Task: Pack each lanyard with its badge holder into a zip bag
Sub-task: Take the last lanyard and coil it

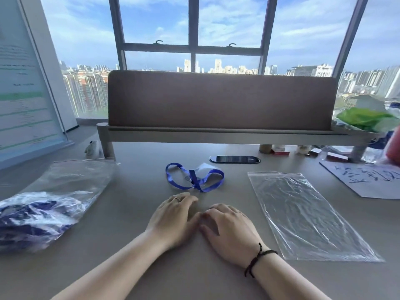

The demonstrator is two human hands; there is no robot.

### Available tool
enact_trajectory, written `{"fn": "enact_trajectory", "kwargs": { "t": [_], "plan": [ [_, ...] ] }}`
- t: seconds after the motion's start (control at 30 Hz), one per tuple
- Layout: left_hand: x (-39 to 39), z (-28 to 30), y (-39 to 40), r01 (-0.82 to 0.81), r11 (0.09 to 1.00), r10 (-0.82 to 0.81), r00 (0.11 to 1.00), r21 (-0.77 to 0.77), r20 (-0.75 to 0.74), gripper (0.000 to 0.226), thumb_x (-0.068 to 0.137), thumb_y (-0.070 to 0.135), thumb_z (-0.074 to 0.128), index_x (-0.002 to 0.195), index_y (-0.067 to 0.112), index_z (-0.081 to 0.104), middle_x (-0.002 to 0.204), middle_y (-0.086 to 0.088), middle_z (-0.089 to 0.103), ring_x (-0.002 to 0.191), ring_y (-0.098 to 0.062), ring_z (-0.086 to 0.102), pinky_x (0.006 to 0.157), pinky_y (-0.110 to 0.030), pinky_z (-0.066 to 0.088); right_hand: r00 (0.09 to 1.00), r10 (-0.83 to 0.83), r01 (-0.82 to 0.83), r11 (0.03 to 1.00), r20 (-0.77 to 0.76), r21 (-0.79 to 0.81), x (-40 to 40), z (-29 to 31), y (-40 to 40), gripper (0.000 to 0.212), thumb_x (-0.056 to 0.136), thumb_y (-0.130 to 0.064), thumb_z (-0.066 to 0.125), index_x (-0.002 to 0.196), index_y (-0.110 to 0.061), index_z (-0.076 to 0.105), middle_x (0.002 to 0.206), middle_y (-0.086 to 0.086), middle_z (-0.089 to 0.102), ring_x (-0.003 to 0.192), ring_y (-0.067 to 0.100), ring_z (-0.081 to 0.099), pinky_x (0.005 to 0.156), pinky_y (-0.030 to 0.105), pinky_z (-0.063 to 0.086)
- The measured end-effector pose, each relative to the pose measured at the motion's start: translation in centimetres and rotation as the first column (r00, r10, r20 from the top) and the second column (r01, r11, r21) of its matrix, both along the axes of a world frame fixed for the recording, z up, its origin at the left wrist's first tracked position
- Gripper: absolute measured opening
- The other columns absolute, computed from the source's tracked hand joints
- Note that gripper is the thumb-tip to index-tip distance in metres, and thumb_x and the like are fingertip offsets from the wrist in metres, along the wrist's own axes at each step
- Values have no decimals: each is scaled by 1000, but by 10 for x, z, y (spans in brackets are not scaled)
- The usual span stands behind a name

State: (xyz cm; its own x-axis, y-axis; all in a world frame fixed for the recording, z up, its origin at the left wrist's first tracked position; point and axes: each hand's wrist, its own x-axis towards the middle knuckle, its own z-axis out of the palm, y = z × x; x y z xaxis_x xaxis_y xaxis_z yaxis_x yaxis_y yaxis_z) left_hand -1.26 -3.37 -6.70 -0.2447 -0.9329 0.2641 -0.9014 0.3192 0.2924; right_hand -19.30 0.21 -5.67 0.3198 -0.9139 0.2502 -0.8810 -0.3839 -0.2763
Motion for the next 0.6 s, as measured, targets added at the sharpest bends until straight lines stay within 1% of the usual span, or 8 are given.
{"fn": "enact_trajectory", "kwargs": {
  "t": [0.1, 0.17, 0.27, 0.37, 0.43, 0.5, 0.57, 0.6],
  "plan": [
    [0, 5, -15, -25, 1000, 26, 999, 12, -39, 63, 94, 56, 50, 148, 31, 31, 157, 5, 31, 146, -18, 29, 114, -36, 34, 1000, -12, 12, 1000, 11, -18, 3, -2, -4, 41, 91, -56, 46, 120, -32, 60, 127, -14, 56, 122, 12, 49, 103, 27, 38],
    [-5, 9, -33, -52, 997, 56, 995, 52, -86, 72, 90, 62, 50, 150, 33, 21, 160, 1, 24, 146, -24, 31, 112, -42, 37, 1000, -27, 28, 999, 6, -32, 3, -2, -6, 41, 90, -56, 46, 118, -30, 60, 124, -13, 57, 120, 13, 50, 102, 27, 38],
    [-24, 15, -69, -81, 990, 101, 980, 119, -170, 78, 84, 73, 41, 149, 41, 11, 167, -5, 8, 153, -28, 16, 118, -49, 30, 998, -52, 53, 998, 23, -40, 2, -2, -8, 42, 89, -57, 47, 120, -31, 60, 123, -13, 57, 119, 13, 51, 103, 27, 36],
    [-46, 19, -101, -142, 975, 161, 981, 174, -104, 75, 87, 76, 35, 151, 45, 10, 168, -1, 0, 153, -35, 7, 119, -53, 23, 997, -74, 76, 995, 33, -60, 0, -6, -10, 41, 87, -56, 46, 117, -31, 61, 119, -12, 60, 117, 14, 54, 104, 28, 37],
    [-58, 18, -114, -183, 960, 194, 981, 212, -32, 75, 87, 78, 32, 152, 47, 11, 168, 1, 2, 153, -37, 6, 119, -56, 19, 994, -106, 109, 989, 37, -101, -2, -8, -12, 38, 82, -54, 46, 105, -30, 65, 109, -12, 64, 107, 15, 60, 98, 30, 43],
    [-65, 11, -123, -215, 948, 210, 977, 235, 47, 75, 86, 79, 29, 153, 47, 16, 168, 2, 9, 153, -35, 8, 118, -58, 10, 988, -145, 150, 978, 47, -148, -4, -9, -15, 33, 78, -52, 46, 92, -29, 66, 96, -10, 66, 95, 17, 64, 88, 31, 49],
    [-66, 3, -128, -207, 954, 192, 977, 216, 91, 70, 88, 75, 28, 150, 43, 29, 165, 3, 23, 152, -32, 15, 119, -56, 9, 986, -164, 167, 975, 36, -146, -5, -9, -16, 31, 81, -52, 47, 92, -29, 64, 97, -9, 66, 97, 18, 63, 88, 33, 49],
    [-65, 0, -128, -173, 967, 161, 984, 187, 78, 64, 89, 71, 29, 145, 41, 38, 160, 4, 34, 149, -30, 24, 119, -54, 14, 986, -162, 164, 977, 25, -138, -6, -10, -16, 32, 83, -52, 46, 96, -29, 64, 102, -8, 65, 103, 19, 60, 91, 34, 47]
  ]
}}
